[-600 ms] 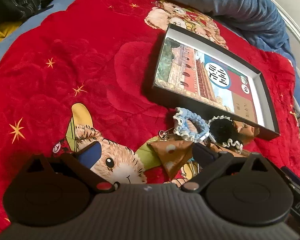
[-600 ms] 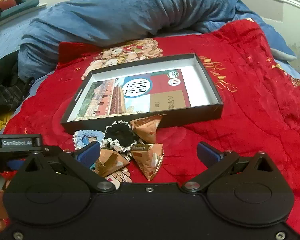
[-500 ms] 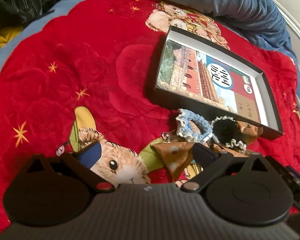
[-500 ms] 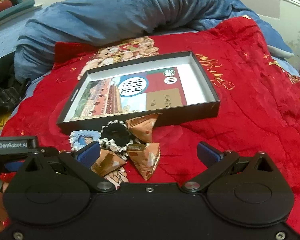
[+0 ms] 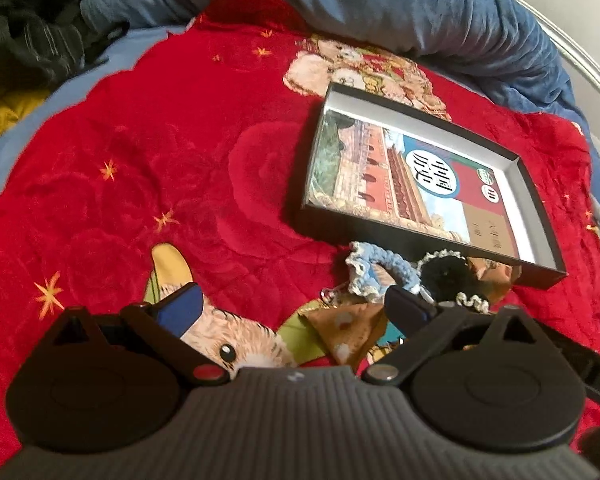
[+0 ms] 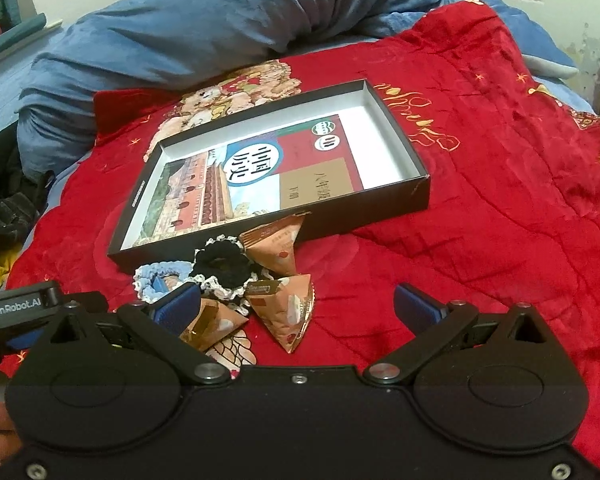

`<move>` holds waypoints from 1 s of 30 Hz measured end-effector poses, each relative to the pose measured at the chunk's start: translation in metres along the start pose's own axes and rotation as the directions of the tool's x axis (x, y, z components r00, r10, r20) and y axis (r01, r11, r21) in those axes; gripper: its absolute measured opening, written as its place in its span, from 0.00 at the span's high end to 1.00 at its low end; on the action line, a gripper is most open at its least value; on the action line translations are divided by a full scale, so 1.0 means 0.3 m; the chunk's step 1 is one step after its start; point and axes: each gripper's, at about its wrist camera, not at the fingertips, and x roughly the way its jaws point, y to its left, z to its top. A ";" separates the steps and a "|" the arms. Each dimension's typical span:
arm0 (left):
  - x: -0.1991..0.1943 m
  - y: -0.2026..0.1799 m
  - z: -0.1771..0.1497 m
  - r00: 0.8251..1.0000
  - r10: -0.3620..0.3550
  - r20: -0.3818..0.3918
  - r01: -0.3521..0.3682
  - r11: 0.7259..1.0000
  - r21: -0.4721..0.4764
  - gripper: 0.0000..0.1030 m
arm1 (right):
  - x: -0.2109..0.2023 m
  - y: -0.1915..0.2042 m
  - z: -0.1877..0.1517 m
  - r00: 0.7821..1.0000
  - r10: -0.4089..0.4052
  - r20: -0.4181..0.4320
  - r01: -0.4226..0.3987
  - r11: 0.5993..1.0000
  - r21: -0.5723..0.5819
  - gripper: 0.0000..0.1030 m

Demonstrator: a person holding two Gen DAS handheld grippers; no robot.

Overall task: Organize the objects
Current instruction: 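Move both grippers toward the pile of brown paper triangle packets, then close the left gripper on a brown packet while the right gripper grasps another packet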

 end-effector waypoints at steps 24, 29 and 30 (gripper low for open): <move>0.011 -0.053 -0.061 0.999 -0.032 0.044 0.027 0.995 0.100 0.21 | 0.078 -0.020 -0.016 0.996 0.085 -0.014 -0.084 0.995 0.059 0.19; 0.045 -0.085 -0.075 0.998 -0.058 0.034 0.053 0.992 0.113 0.29 | 0.132 -0.008 -0.013 0.992 0.114 -0.045 -0.110 0.991 0.074 0.33; 0.047 -0.093 -0.076 0.997 -0.067 0.035 0.063 0.991 0.118 0.29 | 0.138 -0.005 -0.014 0.992 0.112 -0.049 -0.108 0.991 0.075 0.33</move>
